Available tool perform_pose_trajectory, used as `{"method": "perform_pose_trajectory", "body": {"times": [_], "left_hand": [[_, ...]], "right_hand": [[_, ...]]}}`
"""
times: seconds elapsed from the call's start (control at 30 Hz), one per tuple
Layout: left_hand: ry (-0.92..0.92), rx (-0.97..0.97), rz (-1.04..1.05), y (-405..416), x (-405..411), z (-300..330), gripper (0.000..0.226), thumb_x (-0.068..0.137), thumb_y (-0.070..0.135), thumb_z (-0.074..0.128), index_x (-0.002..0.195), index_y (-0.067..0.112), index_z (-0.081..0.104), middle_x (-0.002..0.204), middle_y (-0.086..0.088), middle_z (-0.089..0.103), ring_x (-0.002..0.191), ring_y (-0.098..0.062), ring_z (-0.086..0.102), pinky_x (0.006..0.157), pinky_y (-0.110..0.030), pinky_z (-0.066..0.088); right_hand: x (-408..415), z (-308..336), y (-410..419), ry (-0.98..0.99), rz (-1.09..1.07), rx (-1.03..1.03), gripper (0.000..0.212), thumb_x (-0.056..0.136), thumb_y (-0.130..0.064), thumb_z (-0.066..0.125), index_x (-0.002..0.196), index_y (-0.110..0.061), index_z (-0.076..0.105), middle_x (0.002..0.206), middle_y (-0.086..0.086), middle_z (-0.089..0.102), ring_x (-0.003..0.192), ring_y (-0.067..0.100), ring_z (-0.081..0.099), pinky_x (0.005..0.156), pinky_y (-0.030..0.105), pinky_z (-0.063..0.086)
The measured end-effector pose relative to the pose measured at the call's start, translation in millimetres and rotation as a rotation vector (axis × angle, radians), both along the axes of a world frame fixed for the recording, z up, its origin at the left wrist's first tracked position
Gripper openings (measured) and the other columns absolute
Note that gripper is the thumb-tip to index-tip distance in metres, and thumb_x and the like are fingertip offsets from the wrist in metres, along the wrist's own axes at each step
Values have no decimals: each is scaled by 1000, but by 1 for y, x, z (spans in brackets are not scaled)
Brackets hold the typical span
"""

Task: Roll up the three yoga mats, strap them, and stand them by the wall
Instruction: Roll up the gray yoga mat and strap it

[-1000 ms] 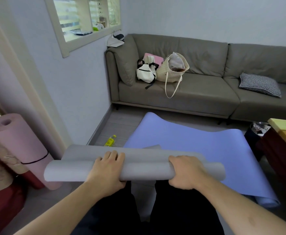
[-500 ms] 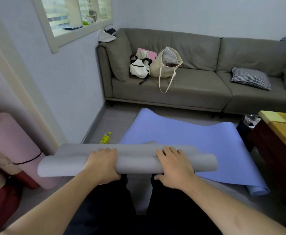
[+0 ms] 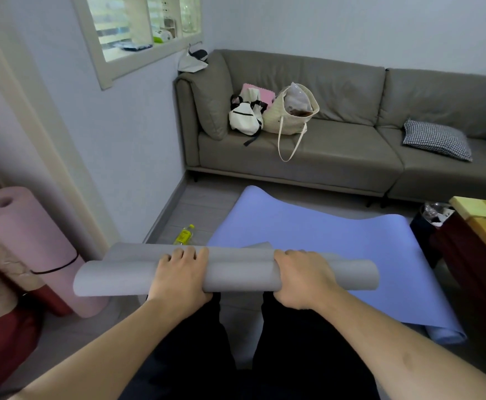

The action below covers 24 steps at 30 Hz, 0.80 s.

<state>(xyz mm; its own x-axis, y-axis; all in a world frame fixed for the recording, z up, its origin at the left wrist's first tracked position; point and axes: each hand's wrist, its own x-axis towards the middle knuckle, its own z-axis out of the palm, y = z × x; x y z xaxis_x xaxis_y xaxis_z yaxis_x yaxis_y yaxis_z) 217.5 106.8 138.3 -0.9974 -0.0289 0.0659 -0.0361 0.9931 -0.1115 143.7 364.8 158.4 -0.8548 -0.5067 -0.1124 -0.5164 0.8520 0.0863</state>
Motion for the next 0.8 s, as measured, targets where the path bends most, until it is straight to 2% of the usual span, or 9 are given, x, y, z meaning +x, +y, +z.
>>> {"method": "perform_pose_trajectory", "body": {"times": [0.07,0.2,0.37,0.47,0.57,0.67,0.8], "left_hand": [[1,48,10,0,2,9,63,73,54,68,123,22,50,120,-1,61,111,-28,58,88,-39,45],[-45,114,7,0,8,18,58,74,56,64,118,25,45,115,3,58,108,-24,57,86,-37,45],[-85,56,-21,-1,12,17,53,76,51,65,118,24,48,114,2,60,108,-25,59,91,-37,44],[-80,-1,-46,-1,14,9,50,75,45,69,116,23,52,111,0,64,105,-28,62,89,-40,45],[-148,17,-5,0,11,13,49,77,47,66,117,26,47,113,3,60,108,-28,60,91,-41,44],[-245,66,13,3,4,21,45,77,42,65,115,28,45,114,3,60,108,-28,60,91,-42,45],[-302,110,19,0,0,23,43,75,42,65,111,30,45,111,4,60,106,-27,62,90,-42,46]], "right_hand": [[-1,10,2,13,5,9,39,74,-40,66,106,-24,53,97,-4,64,85,26,63,69,37,41],[-2,31,1,-96,-9,67,39,69,-44,67,102,-26,55,85,-9,53,78,23,56,65,35,43],[0,30,-3,-285,-72,83,46,62,-48,72,102,-29,59,92,-8,59,85,23,64,69,33,52],[2,19,-3,-337,-94,49,48,61,-49,74,103,-28,61,95,-8,62,87,24,66,68,32,52],[6,11,-1,-279,-63,32,47,64,-49,72,104,-30,57,101,-6,62,94,24,65,73,34,52],[13,6,5,-140,-15,-3,55,72,-51,71,117,-26,51,115,-3,56,109,25,58,80,39,47],[27,-13,4,122,110,-26,62,73,-56,80,115,-23,49,110,-1,57,101,26,57,82,43,46]]}}
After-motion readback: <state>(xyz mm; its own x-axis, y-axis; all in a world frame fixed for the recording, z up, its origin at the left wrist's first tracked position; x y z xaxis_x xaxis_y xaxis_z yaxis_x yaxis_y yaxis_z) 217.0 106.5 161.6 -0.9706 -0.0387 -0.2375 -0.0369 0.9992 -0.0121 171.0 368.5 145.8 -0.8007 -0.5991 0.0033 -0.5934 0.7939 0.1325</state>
